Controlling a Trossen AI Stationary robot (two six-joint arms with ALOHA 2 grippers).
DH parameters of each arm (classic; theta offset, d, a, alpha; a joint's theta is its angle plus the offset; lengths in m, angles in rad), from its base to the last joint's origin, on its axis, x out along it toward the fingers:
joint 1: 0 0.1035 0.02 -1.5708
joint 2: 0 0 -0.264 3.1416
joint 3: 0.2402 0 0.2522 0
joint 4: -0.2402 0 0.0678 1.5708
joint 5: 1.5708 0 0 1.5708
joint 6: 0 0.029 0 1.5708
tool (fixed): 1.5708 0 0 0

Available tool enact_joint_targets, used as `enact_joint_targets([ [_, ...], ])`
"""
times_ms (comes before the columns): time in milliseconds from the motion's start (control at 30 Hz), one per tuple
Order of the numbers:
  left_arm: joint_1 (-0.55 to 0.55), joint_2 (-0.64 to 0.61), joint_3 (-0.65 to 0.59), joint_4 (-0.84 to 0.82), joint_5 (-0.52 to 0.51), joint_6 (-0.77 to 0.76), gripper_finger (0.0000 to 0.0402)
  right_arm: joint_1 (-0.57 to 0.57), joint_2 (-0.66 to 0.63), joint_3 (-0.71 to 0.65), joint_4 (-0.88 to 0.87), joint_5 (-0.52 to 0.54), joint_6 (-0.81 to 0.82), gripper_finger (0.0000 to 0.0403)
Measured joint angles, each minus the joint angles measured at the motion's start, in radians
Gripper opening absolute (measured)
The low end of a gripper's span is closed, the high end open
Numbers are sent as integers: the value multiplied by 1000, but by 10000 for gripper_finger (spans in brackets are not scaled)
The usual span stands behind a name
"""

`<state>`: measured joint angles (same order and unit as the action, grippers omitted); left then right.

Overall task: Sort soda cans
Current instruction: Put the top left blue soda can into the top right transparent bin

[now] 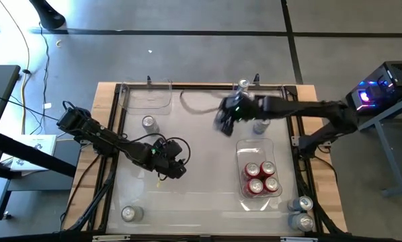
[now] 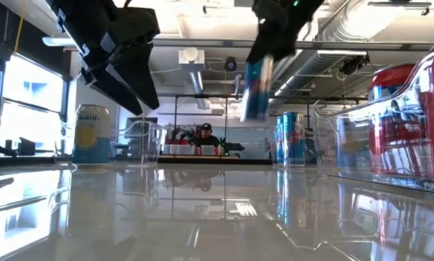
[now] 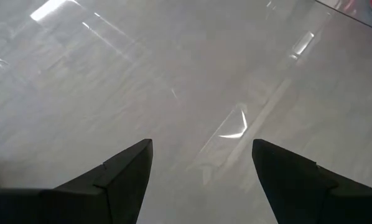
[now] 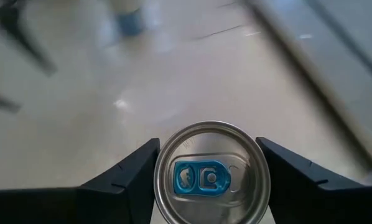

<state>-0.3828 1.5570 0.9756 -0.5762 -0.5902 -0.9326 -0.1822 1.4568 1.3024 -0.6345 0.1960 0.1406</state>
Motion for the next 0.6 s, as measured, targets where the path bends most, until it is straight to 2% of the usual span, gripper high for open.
enact_joint_targets([
  [133,0,0,0,4,-3,0,268,-107,-97,87,-155,81,33,218],
  [267,-11,0,0,7,-17,-3,268,-287,-176,117,-271,149,42,218],
  [433,-34,0,0,8,-50,-9,268,-510,-207,74,-303,76,18,218],
  [600,-49,0,0,29,-66,-10,268,-639,-203,-79,-183,24,38,218],
])
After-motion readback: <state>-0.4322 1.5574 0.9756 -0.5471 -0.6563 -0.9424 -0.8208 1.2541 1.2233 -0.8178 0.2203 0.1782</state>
